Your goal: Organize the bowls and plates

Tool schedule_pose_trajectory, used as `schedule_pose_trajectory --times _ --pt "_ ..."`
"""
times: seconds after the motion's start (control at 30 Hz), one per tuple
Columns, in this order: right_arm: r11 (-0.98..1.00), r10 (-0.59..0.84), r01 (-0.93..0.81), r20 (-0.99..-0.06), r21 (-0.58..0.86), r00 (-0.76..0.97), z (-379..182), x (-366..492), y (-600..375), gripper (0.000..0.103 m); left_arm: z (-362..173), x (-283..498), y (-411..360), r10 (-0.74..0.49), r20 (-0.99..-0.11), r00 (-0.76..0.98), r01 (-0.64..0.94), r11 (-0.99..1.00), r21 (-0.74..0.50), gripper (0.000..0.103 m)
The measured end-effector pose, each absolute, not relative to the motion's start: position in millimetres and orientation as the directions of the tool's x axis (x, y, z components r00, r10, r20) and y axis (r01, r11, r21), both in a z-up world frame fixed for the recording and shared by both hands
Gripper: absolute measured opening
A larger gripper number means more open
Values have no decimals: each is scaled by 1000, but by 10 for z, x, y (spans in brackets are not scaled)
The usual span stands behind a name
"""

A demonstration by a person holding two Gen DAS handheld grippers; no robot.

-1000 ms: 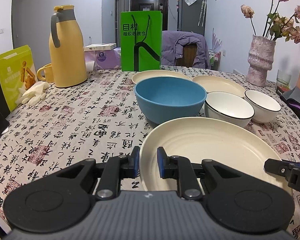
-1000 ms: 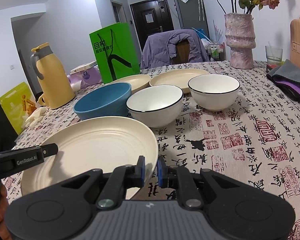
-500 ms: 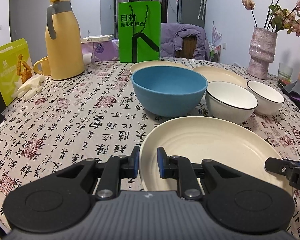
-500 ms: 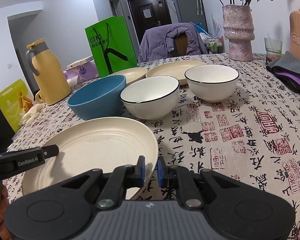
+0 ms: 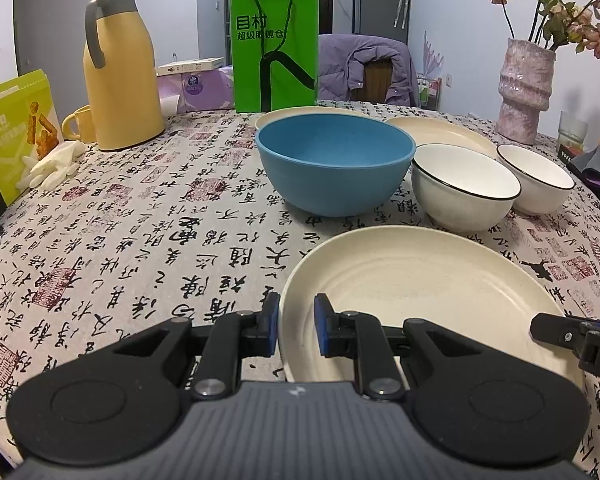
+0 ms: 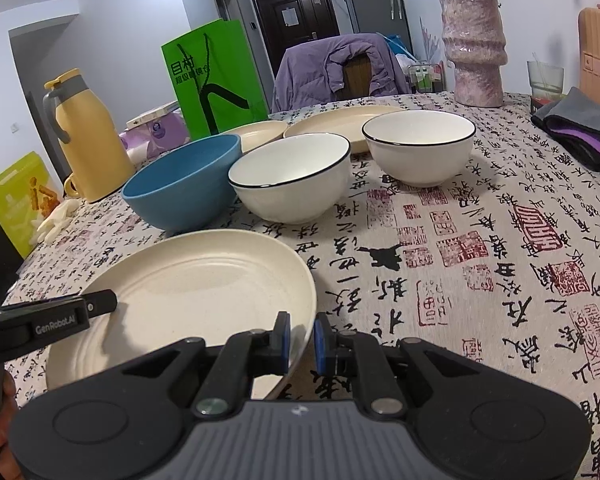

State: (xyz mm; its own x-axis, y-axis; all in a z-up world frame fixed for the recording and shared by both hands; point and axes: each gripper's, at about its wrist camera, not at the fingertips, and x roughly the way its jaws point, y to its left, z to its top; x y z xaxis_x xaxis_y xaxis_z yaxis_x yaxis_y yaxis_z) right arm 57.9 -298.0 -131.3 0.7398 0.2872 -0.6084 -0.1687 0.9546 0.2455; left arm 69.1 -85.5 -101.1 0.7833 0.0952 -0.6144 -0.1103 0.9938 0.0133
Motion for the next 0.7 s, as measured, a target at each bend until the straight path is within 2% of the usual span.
schedule_pose_trajectory --times 0.3,0.47,0.7 --pt "952 294 -172 -606 251 739 -1328 582 -2996 12 -1055 704 -877 99 -621 777 -110 994 22 19" --pt "944 312 -169 -599 283 737 -1320 578 -3031 16 -1046 692 -850 82 -615 784 -102 995 2 19" --pt "935 331 -183 -564 304 757 -1247 528 -3069 36 -982 672 -777 94 -594 799 -120 993 -3 49"
